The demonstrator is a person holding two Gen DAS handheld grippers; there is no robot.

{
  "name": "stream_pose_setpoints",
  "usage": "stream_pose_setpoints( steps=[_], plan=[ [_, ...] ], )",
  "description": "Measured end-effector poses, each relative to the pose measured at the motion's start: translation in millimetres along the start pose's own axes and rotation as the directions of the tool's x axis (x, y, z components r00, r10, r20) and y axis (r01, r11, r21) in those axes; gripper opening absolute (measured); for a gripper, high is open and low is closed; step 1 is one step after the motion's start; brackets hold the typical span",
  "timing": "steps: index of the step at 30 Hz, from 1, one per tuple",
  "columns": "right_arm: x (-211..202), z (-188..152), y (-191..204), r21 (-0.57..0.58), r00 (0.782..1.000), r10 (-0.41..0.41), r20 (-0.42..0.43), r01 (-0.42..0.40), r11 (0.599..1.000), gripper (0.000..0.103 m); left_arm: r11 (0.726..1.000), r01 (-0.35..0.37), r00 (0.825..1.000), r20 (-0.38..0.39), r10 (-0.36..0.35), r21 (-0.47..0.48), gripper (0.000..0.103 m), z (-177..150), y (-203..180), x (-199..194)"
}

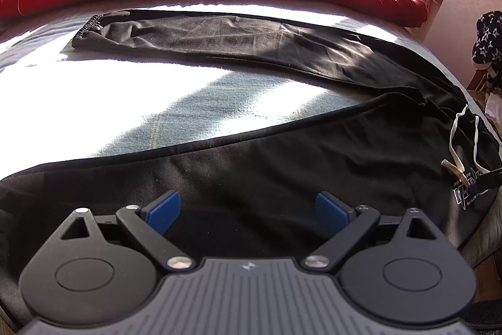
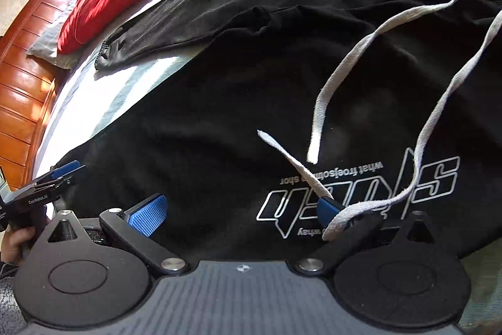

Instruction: Fold clothes

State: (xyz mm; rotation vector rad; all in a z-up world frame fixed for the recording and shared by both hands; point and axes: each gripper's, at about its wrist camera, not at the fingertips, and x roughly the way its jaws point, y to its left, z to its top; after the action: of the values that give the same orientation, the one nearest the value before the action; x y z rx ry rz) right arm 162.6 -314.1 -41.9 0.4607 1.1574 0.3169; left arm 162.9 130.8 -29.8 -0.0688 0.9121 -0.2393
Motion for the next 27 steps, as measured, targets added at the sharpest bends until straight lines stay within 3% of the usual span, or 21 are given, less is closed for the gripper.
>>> stream_pose_setpoints(
  steps=[5, 8, 11, 13, 17, 20, 22, 27],
  plan=[
    [-31, 28, 4, -0.133, 0.983, -0.012, 0.183, 0.036, 0.990, 0.103, 0.990, 0.136, 0.990, 0.035, -0.135, -0.034, 0.094, 26, -5, 6],
    [-20, 47, 13, -0.276, 0.972, 0.031, 0.234, 0.036, 0.960, 0.103, 0.968, 0.244, 0.969, 0.065, -0.240, -0.053, 0.094, 54, -19, 14],
    [14, 62, 15, -0.353, 0.978, 0.081, 0.194, -0.007, 0.935, 0.103, 0.909, 0.410, 0.912, 0.067, -0.406, -0.075, 0.094, 85, -39, 36],
    [42, 72, 18, -0.379, 0.983, 0.063, 0.171, 0.006, 0.925, 0.103, 0.874, 0.477, 0.879, 0.056, -0.474, -0.089, 0.094, 100, -54, 53],
    [68, 68, 24, -0.396, 0.993, 0.000, 0.115, 0.046, 0.917, 0.103, 0.816, 0.554, 0.828, 0.002, -0.561, -0.164, 0.094, 123, -89, 103],
    [55, 50, 28, -0.451, 0.996, -0.048, 0.079, 0.079, 0.889, 0.103, 0.785, 0.584, 0.796, -0.040, -0.604, -0.207, 0.094, 128, -113, 136],
    [38, 34, 18, -0.441, 0.996, -0.071, 0.062, 0.091, 0.893, 0.103, 0.768, 0.598, 0.777, -0.067, -0.626, -0.229, 0.094, 129, -129, 156],
    [-9, -1, -27, -0.345, 0.985, -0.148, 0.084, 0.168, 0.923, 0.103, 0.766, 0.592, 0.766, -0.123, -0.631, -0.249, 0.094, 129, -154, 189]
  ],
)
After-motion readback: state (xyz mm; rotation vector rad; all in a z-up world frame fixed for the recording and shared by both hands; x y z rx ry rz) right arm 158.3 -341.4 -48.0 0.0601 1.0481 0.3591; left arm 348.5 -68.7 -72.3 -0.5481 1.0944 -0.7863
